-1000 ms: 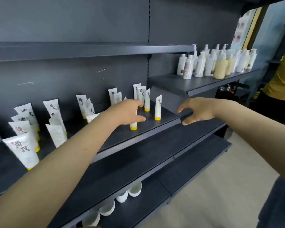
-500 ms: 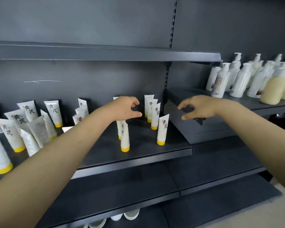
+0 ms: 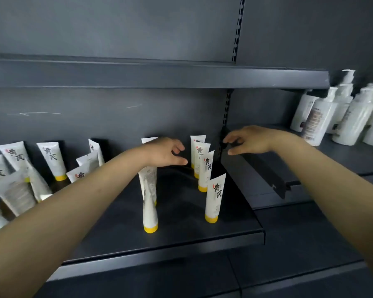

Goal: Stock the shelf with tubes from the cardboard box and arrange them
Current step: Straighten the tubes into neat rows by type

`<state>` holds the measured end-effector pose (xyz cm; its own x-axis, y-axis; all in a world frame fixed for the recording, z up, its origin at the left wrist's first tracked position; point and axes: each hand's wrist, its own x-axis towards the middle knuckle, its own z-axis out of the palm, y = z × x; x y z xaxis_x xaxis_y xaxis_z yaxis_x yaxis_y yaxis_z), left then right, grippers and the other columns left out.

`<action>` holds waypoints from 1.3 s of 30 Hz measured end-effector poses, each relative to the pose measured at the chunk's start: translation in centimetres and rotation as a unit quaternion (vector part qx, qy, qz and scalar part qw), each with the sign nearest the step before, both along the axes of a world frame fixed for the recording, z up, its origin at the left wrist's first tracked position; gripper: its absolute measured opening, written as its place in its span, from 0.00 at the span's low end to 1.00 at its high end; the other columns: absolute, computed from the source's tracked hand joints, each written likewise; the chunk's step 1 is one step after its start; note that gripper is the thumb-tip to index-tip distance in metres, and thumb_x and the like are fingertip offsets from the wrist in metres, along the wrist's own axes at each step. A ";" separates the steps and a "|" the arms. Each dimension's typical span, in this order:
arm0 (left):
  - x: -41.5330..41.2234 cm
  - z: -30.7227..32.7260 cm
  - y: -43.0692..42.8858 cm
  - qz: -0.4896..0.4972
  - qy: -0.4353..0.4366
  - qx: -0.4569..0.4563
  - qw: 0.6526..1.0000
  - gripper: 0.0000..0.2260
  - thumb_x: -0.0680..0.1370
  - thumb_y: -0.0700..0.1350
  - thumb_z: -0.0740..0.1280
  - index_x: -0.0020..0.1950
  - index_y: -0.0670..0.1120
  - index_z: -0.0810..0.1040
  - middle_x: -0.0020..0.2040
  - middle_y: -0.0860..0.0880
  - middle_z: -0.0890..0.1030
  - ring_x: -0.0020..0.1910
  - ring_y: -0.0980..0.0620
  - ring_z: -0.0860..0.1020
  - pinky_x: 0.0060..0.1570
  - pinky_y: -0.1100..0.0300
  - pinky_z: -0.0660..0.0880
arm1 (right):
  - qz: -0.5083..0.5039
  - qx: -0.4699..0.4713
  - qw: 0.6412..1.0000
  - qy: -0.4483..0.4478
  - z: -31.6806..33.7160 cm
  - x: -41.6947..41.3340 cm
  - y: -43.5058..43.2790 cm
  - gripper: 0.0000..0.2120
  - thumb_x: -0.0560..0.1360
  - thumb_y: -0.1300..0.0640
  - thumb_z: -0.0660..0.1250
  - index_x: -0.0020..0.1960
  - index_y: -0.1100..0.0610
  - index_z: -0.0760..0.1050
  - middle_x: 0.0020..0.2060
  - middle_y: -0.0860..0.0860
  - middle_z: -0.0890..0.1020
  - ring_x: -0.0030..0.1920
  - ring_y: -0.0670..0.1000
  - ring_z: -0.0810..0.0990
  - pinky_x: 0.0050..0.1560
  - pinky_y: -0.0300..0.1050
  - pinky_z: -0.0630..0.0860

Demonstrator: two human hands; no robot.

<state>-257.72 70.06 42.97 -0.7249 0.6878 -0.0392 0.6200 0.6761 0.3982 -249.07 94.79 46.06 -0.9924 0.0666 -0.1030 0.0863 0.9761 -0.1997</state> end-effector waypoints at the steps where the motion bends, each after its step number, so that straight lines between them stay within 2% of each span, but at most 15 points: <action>1: -0.3 -0.2 0.5 -0.004 -0.006 0.000 1.000 0.24 0.75 0.54 0.69 0.69 0.49 0.70 0.64 0.51 0.75 0.60 0.53 0.74 0.60 0.63 0.69 | 0.006 -0.004 1.000 0.004 -0.2 -0.9 0.2 0.23 0.74 0.48 0.68 0.67 0.50 0.71 0.64 0.47 0.76 0.62 0.48 0.74 0.62 0.39 0.67; 6: -1.9 -0.7 2.4 -0.027 -0.025 -0.018 0.999 0.24 0.75 0.52 0.69 0.68 0.48 0.71 0.63 0.50 0.76 0.60 0.53 0.75 0.61 0.62 0.70 | 0.023 0.004 1.000 0.004 -0.8 -4.2 1.2 0.22 0.75 0.49 0.68 0.67 0.51 0.71 0.64 0.48 0.76 0.62 0.48 0.74 0.60 0.38 0.66; 11: -3.7 -1.5 4.3 -0.016 -0.046 0.011 0.999 0.21 0.74 0.51 0.71 0.65 0.45 0.74 0.60 0.50 0.79 0.57 0.54 0.76 0.57 0.64 0.71 | 0.036 0.006 0.999 0.006 -1.1 -7.5 2.9 0.20 0.76 0.51 0.67 0.67 0.53 0.72 0.62 0.50 0.76 0.60 0.48 0.74 0.56 0.36 0.65; 15: -4.6 -2.0 6.0 -0.006 -0.085 0.051 0.995 0.21 0.73 0.52 0.72 0.63 0.45 0.75 0.58 0.50 0.79 0.53 0.57 0.76 0.52 0.67 0.68 | 0.056 0.002 0.998 -0.011 -1.2 -10.1 3.7 0.20 0.75 0.49 0.68 0.66 0.52 0.73 0.62 0.49 0.78 0.60 0.48 0.75 0.58 0.38 0.66; 19: -5.6 -2.9 7.5 -0.012 -0.110 0.047 0.993 0.21 0.72 0.54 0.72 0.61 0.47 0.78 0.58 0.52 0.80 0.55 0.57 0.77 0.53 0.67 0.70 | 0.097 0.013 0.994 -0.042 -1.8 -12.6 3.8 0.20 0.75 0.49 0.68 0.65 0.52 0.74 0.59 0.48 0.79 0.58 0.48 0.77 0.60 0.41 0.70; 22: -6.1 -3.3 8.4 -0.009 -0.098 0.050 0.994 0.17 0.73 0.53 0.71 0.58 0.47 0.80 0.54 0.53 0.81 0.49 0.59 0.77 0.41 0.71 0.70 | 0.118 0.011 0.992 -0.042 -2.4 -13.9 4.1 0.18 0.74 0.49 0.69 0.63 0.52 0.75 0.57 0.47 0.81 0.56 0.47 0.78 0.59 0.42 0.71; 25: -6.3 -3.6 9.0 -0.005 -0.074 0.047 0.996 0.12 0.74 0.52 0.70 0.53 0.47 0.82 0.41 0.54 0.80 0.36 0.61 0.75 0.31 0.74 0.67 | 0.136 0.017 0.990 -0.042 -3.0 -15.0 4.4 0.16 0.74 0.49 0.69 0.61 0.50 0.77 0.53 0.46 0.81 0.53 0.46 0.77 0.55 0.40 0.71; 27: -6.5 -3.8 9.1 -0.003 -0.075 0.047 0.996 0.09 0.75 0.50 0.69 0.51 0.47 0.82 0.36 0.54 0.78 0.33 0.60 0.75 0.27 0.76 0.65 | 0.149 0.016 0.988 -0.044 -3.4 -15.6 4.4 0.15 0.74 0.50 0.69 0.60 0.50 0.77 0.51 0.45 0.80 0.51 0.45 0.77 0.52 0.39 0.71; 30: -6.7 -4.0 9.1 -0.004 -0.080 0.059 0.995 0.08 0.76 0.47 0.69 0.52 0.46 0.81 0.37 0.56 0.79 0.37 0.57 0.78 0.28 0.78 0.66 | 0.163 0.029 0.985 -0.037 -4.0 -16.5 4.5 0.13 0.74 0.52 0.70 0.57 0.51 0.79 0.47 0.44 0.80 0.48 0.44 0.77 0.49 0.39 0.70; 33: -6.7 -3.9 9.0 -0.004 -0.073 0.070 0.995 0.09 0.76 0.44 0.68 0.54 0.43 0.82 0.40 0.54 0.80 0.38 0.55 0.79 0.30 0.79 0.68 | 0.167 0.036 0.985 -0.020 -4.5 -17.2 4.5 0.11 0.73 0.54 0.70 0.55 0.53 0.81 0.47 0.47 0.83 0.47 0.47 0.80 0.50 0.41 0.75; 36: -6.7 -3.9 9.0 -0.012 -0.049 0.066 0.997 0.09 0.76 0.44 0.68 0.53 0.43 0.82 0.42 0.47 0.83 0.35 0.59 0.77 0.32 0.80 0.67 | 0.159 0.031 0.987 -0.009 -4.5 -17.5 4.6 0.09 0.71 0.56 0.72 0.51 0.54 0.82 0.44 0.49 0.85 0.45 0.48 0.83 0.50 0.42 0.77; 39: -6.7 -4.1 9.0 -0.017 -0.037 0.066 0.997 0.08 0.77 0.45 0.68 0.53 0.43 0.82 0.43 0.43 0.84 0.30 0.64 0.75 0.34 0.81 0.66 | 0.156 0.040 0.987 0.006 -4.7 -17.6 4.7 0.07 0.70 0.57 0.72 0.48 0.55 0.83 0.38 0.48 0.85 0.40 0.47 0.83 0.40 0.35 0.73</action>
<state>-264.38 79.10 38.92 -0.6997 0.7144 0.0010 0.6074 0.5942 0.5273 -266.63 99.52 41.34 -0.9671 -0.2347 -0.0983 -0.2227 0.9675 -0.1197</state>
